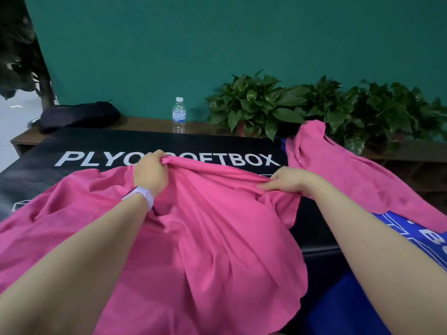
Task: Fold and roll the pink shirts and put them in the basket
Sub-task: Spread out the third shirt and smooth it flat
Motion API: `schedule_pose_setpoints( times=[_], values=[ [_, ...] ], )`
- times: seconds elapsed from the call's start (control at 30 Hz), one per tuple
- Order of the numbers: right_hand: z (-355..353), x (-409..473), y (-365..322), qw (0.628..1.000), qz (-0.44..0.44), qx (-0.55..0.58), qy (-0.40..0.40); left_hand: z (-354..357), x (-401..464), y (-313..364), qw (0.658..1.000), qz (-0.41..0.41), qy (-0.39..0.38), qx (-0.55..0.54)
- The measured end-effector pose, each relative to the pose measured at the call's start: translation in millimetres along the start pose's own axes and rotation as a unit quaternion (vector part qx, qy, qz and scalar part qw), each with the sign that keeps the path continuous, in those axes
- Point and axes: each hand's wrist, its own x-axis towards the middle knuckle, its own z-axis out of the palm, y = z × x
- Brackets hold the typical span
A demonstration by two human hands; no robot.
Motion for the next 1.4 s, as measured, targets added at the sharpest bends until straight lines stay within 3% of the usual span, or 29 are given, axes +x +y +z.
schedule_pose_setpoints(
  times=[0.07, 0.13, 0.2, 0.27, 0.3, 0.33, 0.4, 0.43, 0.47, 0.53, 0.6, 0.63, 0.7, 0.77, 0.8, 0.83, 0.93, 1.03, 1.07, 1.13, 1.2, 1.27, 1.4],
  values=[
    [8, -2, 12, 0.992, 0.015, 0.051, -0.115, 7, 1, -11, 0.999, -0.034, 0.003, -0.01],
    [16, -3, 26, 0.971, 0.022, 0.181, -0.157, 12, 2, -18, 0.999, -0.05, 0.004, -0.009],
    [14, -1, 36, 0.925, 0.037, 0.363, -0.106, 15, 4, -18, 0.999, -0.044, -0.01, 0.002],
    [8, 4, 39, 0.917, -0.002, 0.394, 0.07, 16, 7, -12, 0.999, -0.036, -0.024, 0.014],
    [2, 7, 41, 0.935, -0.045, 0.288, 0.203, 15, 7, -10, 0.999, -0.029, -0.027, 0.021],
    [-7, 10, 43, 0.931, -0.087, 0.114, 0.335, 15, 8, -8, 0.999, -0.023, -0.026, 0.029],
    [-23, 8, 49, 0.846, -0.153, -0.186, 0.476, 13, 8, -8, 0.999, -0.02, -0.017, 0.041],
    [-30, 6, 50, 0.826, -0.167, -0.234, 0.485, 12, 8, -9, 0.999, -0.018, -0.011, 0.044],
    [-35, 5, 51, 0.839, -0.154, -0.224, 0.472, 12, 7, -10, 0.999, -0.012, -0.006, 0.049],
    [-42, 5, 48, 0.91, -0.053, -0.107, 0.398, 10, 6, -9, 0.998, 0.001, 0.002, 0.061],
    [-47, 2, 47, 0.972, 0.045, 0.052, 0.227, 7, 5, -8, 0.997, 0.006, 0.021, 0.078],
    [-48, -2, 51, 0.98, 0.079, 0.138, 0.118, 4, 6, -9, 0.996, 0.004, 0.032, 0.088],
    [-50, -17, 66, 0.962, 0.093, 0.242, -0.081, -5, 13, -13, 0.993, -0.009, 0.045, 0.105],
    [-49, -32, 80, 0.941, 0.058, 0.282, -0.178, -16, 21, -16, 0.99, -0.033, 0.052, 0.13],
    [-48, -34, 83, 0.937, 0.045, 0.297, -0.178, -19, 24, -13, 0.987, -0.05, 0.06, 0.143],
    [-46, -35, 82, 0.938, 0.037, 0.316, -0.141, -21, 24, -8, 0.983, -0.065, 0.068, 0.158],
    [-31, -27, 64, 0.936, -0.01, 0.344, 0.079, -15, -1, 26, 0.976, -0.049, 0.071, 0.201],
    [-16, -23, 36, 0.933, -0.082, 0.271, 0.22, 0, -54, 70, 0.986, 0.106, 0.045, 0.12],
    [-13, -21, 29, 0.933, -0.094, 0.243, 0.246, 8, -75, 84, 0.979, 0.198, 0.011, 0.054],
    [-8, -20, 19, 0.93, -0.117, 0.202, 0.285, 21, -115, 109, 0.926, 0.349, -0.142, -0.024],
    [-6, -19, 16, 0.927, -0.141, 0.144, 0.315, 31, -140, 124, 0.875, 0.396, -0.279, 0.026],
    [-6, -20, 22, 0.93, -0.15, 0.031, 0.334, 30, -149, 121, 0.865, 0.402, -0.293, 0.064],
    [-24, -24, 73, 0.909, -0.096, -0.145, 0.379, 6, -136, 69, 0.887, 0.394, -0.23, 0.068]
  ],
)
